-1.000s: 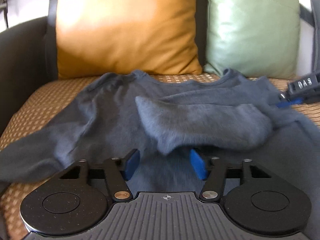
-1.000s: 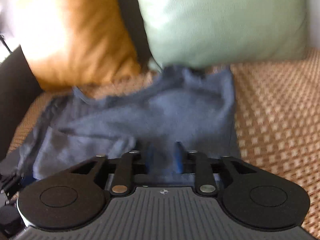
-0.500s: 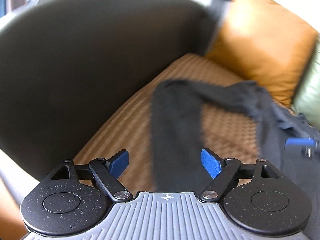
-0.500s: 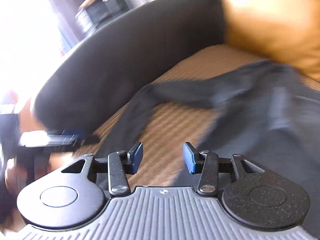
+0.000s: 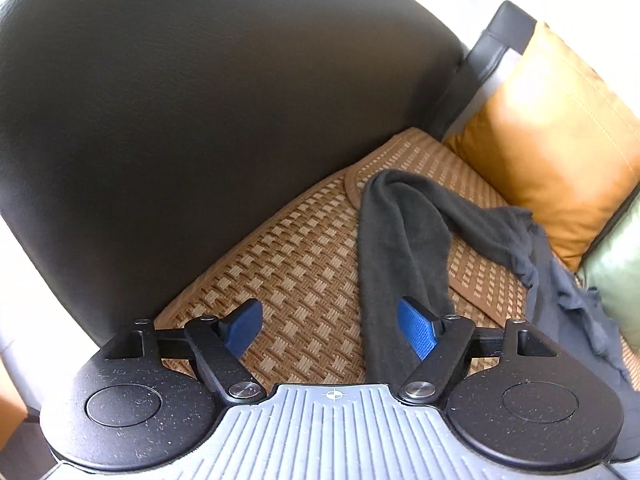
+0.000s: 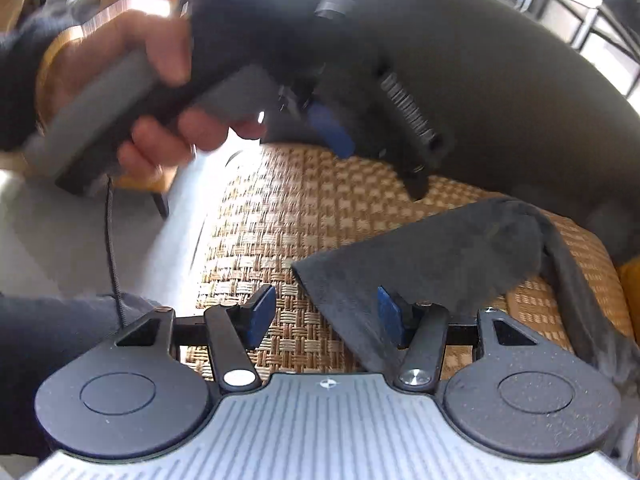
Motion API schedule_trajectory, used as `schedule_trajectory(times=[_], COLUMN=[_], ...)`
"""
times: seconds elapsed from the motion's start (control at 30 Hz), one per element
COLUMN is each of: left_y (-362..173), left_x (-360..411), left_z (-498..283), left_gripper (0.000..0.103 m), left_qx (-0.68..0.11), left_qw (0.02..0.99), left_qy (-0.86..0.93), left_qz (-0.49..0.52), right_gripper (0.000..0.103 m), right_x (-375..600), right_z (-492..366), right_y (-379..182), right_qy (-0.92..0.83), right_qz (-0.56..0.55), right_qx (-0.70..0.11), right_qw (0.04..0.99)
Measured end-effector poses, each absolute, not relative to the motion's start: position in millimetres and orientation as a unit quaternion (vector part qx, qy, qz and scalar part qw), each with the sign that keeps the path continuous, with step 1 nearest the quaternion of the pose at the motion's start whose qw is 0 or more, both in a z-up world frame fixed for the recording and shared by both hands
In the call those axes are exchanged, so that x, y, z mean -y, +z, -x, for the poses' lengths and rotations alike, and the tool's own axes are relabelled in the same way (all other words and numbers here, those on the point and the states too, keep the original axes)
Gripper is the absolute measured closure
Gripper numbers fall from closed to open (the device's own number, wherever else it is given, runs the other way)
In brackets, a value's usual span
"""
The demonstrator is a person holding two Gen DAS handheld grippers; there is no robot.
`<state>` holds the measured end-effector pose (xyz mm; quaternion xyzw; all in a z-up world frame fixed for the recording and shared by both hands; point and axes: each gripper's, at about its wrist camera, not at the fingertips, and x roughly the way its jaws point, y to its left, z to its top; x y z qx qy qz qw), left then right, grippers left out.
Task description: Fold clothes
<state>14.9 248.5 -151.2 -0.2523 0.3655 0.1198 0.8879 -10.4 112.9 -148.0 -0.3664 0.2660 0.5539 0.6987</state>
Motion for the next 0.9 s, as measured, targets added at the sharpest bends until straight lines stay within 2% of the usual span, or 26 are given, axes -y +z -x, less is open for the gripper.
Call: schedule_trajectory(times=[0.07, 0.1, 0.13, 0.23, 0.33, 0.47, 0.6, 0.77, 0.9], left_y=[-150.4, -149.6, -148.6, -144.2, -138.9, -133.2, -135.8, -147.3, -161.4], left_x=[-250.8, -252.5, -254.3, -258.5, -249.1, -206.0, -148.5, -78.3, -30.7], left_z=[-12.9, -10.4, -7.9, -4.2, -17.9, -68.6, -135.7, -211.4, -253.8], left_gripper=[0.019, 0.019, 0.019, 0.019, 0.019, 0.017, 0.017, 0.016, 0.016], left_qx=[-0.361, -0.357, -0.352, -0.333, -0.328, -0.326, -0.338, -0.354, -0.372], left_qw=[0.889, 0.889, 0.889, 0.890, 0.894, 0.906, 0.916, 0.921, 0.919], left_qy=[0.121, 0.124, 0.127, 0.139, 0.129, 0.094, 0.063, 0.056, 0.063], left_qz=[0.255, 0.260, 0.264, 0.278, 0.275, 0.253, 0.207, 0.154, 0.112], right_gripper=[0.045, 0.071, 0.089, 0.090, 0.090, 0.090, 0.090, 0.090, 0.090], right_x=[-117.5, -117.7, -117.8, -104.5, -75.0, -22.9, 34.3, 124.4, 217.4], right_z=[8.2, -1.5, -11.8, -51.5, -110.1, -175.0, -207.9, -240.1, -246.4], right_y=[-154.8, -149.0, -142.6, -98.9, -15.8, 92.1, 169.4, 209.7, 197.0], right_qy=[0.552, 0.546, 0.539, 0.514, 0.466, 0.408, 0.360, 0.277, 0.229], right_qz=[0.361, 0.339, 0.315, 0.238, 0.142, -0.020, -0.133, -0.195, -0.249], right_qx=[-0.272, -0.290, -0.310, -0.327, -0.317, -0.297, -0.253, -0.212, -0.194], right_qw=[0.701, 0.709, 0.717, 0.756, 0.814, 0.863, 0.888, 0.917, 0.921])
